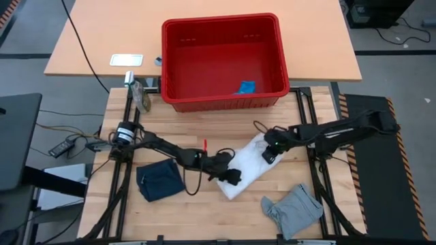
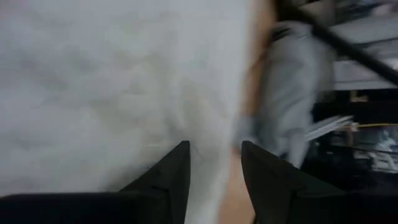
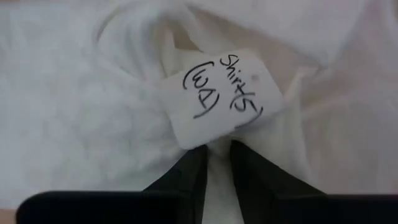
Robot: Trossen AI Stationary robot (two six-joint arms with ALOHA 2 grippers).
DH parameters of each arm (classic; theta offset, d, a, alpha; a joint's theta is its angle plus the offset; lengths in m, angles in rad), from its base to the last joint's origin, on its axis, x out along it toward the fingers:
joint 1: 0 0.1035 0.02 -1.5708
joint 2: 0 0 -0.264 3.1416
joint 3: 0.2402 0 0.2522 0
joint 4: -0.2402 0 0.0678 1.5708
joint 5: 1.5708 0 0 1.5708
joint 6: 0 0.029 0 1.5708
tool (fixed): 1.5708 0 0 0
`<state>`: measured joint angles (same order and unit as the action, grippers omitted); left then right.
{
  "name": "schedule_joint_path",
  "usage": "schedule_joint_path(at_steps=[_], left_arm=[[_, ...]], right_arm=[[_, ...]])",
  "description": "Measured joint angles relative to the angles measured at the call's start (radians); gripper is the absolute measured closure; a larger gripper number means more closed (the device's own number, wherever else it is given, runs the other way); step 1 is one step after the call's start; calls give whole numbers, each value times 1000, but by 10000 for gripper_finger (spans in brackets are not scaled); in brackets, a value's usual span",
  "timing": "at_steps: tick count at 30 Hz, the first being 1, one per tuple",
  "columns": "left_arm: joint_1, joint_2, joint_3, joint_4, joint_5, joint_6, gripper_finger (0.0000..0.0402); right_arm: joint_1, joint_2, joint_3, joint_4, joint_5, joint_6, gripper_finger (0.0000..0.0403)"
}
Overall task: Fold laundry
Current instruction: Fold the white dress
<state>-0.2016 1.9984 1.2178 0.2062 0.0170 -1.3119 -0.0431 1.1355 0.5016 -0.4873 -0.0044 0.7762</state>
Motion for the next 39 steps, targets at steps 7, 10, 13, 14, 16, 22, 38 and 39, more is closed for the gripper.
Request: schedule_joint_path(at_steps=[7, 10, 13, 14, 16, 22, 38, 39], left_arm=[[15, -22, 124, -7, 1, 168, 258], [16, -47, 175, -78, 4, 226, 259], [25, -70, 231, -245, 5, 297, 259], [29, -76, 252, -309, 4, 319, 259], [38, -97, 299, -410, 4, 368, 259], [62, -168, 379, -661, -74, 479, 259], [97, -274, 379, -914, -218, 516, 259], [98, -274, 379, -912, -231, 516, 259]], right_arm=[[-6, -170, 65, -67, 7, 105, 321], [27, -200, 72, 76, 12, 199, 321], [65, -187, 72, 225, 13, 229, 321], [77, -175, 72, 249, 21, 241, 321], [95, -143, 72, 280, 41, 251, 321], [128, 26, 72, 292, 23, 188, 321], [257, 144, 73, -40, -161, 56, 321], [273, 120, 70, -66, -173, 73, 321]])
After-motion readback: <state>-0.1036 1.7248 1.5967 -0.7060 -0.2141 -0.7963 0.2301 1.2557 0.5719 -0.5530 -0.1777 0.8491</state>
